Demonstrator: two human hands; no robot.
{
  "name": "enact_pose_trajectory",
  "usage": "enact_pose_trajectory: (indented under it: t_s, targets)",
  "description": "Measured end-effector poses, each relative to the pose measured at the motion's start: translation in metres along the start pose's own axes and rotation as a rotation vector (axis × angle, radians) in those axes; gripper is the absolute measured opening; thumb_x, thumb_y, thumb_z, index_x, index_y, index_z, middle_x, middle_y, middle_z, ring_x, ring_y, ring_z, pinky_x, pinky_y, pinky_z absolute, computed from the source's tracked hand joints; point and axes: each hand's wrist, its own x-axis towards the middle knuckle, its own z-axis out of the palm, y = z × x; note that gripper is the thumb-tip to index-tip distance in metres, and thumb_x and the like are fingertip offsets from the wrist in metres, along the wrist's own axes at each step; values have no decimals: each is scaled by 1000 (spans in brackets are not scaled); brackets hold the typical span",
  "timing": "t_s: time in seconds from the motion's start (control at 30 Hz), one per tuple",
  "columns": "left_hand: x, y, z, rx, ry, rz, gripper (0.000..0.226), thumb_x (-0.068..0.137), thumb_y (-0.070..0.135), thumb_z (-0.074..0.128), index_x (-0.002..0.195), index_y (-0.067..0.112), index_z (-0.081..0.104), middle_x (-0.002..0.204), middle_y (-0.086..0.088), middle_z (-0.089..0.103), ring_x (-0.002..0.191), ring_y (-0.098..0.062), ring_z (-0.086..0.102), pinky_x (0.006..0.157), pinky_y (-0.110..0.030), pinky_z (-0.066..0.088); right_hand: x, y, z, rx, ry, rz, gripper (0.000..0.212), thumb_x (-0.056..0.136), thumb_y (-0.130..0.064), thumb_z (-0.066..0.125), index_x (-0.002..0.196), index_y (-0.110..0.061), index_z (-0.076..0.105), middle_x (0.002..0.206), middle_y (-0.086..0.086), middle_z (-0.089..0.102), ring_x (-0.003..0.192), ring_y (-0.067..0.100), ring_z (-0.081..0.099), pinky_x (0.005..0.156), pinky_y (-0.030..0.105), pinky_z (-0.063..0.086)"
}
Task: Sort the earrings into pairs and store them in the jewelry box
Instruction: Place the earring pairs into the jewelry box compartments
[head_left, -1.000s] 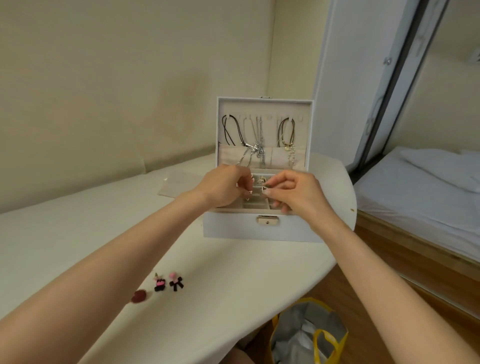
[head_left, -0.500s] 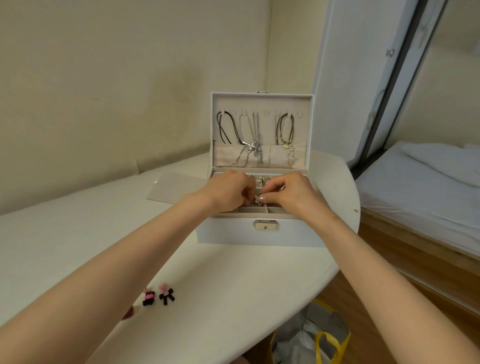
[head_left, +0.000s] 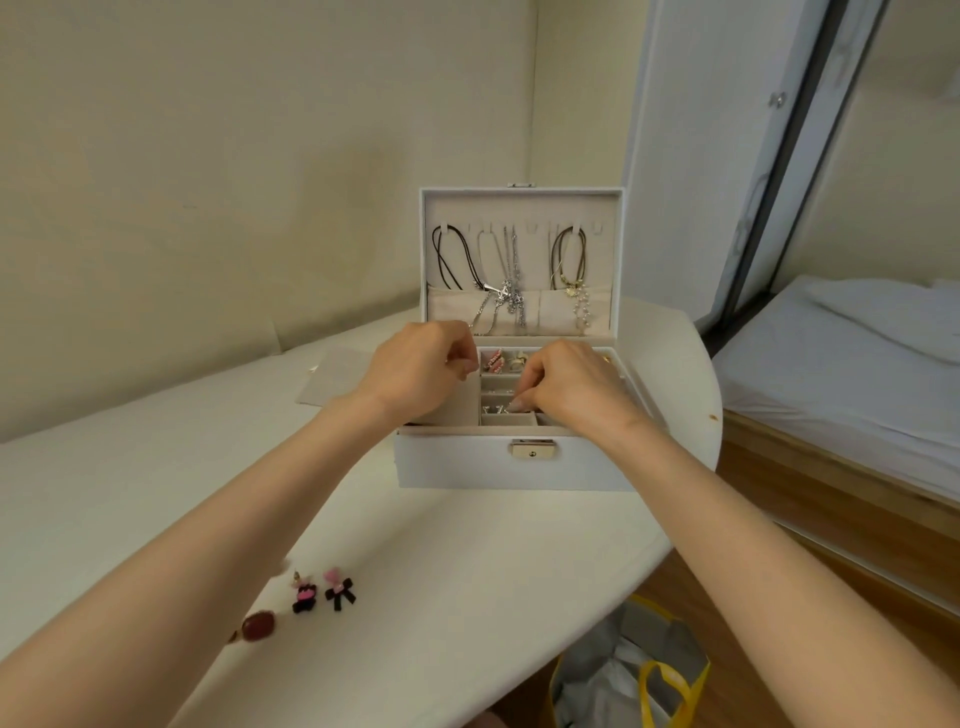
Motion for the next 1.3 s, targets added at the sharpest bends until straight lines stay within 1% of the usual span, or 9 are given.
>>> enact_pose_trajectory:
  t_s: [0.3, 0.43, 0.57, 0.73, 0.8, 0.87, 1.03, 1.17, 1.3]
  targets:
    - [-3, 3, 2, 3, -67, 25, 18, 87, 8, 53, 92, 19, 66, 93, 5, 65, 82, -16, 50, 72, -26, 39, -1, 9, -5, 113, 23, -24, 9, 81, -21, 70, 88, -22, 75, 105, -4, 70, 103, 15, 60, 87, 31, 48]
    - [-5, 4, 3, 39, -104, 103, 28, 88, 3, 48, 98, 19, 69, 104, -4, 62, 105, -23, 51, 82, -31, 42, -2, 19, -9, 172, 87, -49, 12, 84, -18, 67, 90, -23, 76, 93, -7, 70, 93, 12, 59, 82, 27, 47]
    - [-10, 8, 3, 63, -144, 141, 28, 91, 6, 47, 106, 20, 67, 107, -5, 57, 111, -23, 46, 89, -33, 40, -6, 20, -7, 185, 97, -77, 13, 83, -17, 68, 88, -25, 76, 74, -13, 57, 79, 10, 53, 75, 26, 44]
    - [-30, 14, -9, 12, -115, 160, 14, 89, 20, 56, 102, 20, 58, 90, 7, 56, 89, -17, 50, 72, -27, 38, -28, 9, -3, 249, 110, -139, 8, 81, -21, 70, 85, -26, 74, 71, -6, 60, 69, 8, 52, 69, 29, 45]
    - [-48, 15, -19, -6, -122, 157, 12, 87, 25, 58, 96, 22, 50, 84, 11, 56, 78, -15, 49, 68, -28, 37, -42, 3, 1, 338, 137, -213, 7, 79, -19, 71, 82, -24, 75, 71, -4, 64, 66, 7, 53, 70, 32, 47]
    - [-68, 12, -33, -7, -139, 153, 17, 86, 30, 61, 85, 25, 46, 75, 13, 54, 71, -14, 49, 65, -29, 39, -57, -3, 6, 411, 111, -284, 8, 78, -16, 71, 81, -23, 75, 71, -4, 67, 64, 6, 54, 68, 28, 46]
    - [-101, -4, -60, 50, -442, 47, 18, 83, 32, 66, 72, 27, 52, 66, 11, 61, 58, -5, 51, 63, -25, 44, -84, -22, 30, 415, -59, -382, 10, 81, -18, 68, 84, -25, 75, 73, -5, 68, 63, 4, 54, 65, 21, 43]
    - [-114, -18, -68, 211, -682, -130, 19, 79, 34, 71, 80, 25, 54, 71, 11, 56, 60, -7, 51, 54, -21, 41, -93, -43, 53, 383, -147, -429, 9, 81, -21, 68, 86, -24, 75, 81, -4, 69, 74, 8, 57, 71, 27, 46]
    - [-120, -24, -70, 346, -800, -210, 28, 76, 36, 72, 91, 26, 51, 85, 12, 56, 67, -7, 50, 51, -14, 35, -103, -64, 66, 336, -201, -444, 15, 83, -26, 66, 94, -21, 74, 89, -1, 66, 80, 13, 55, 77, 31, 46]
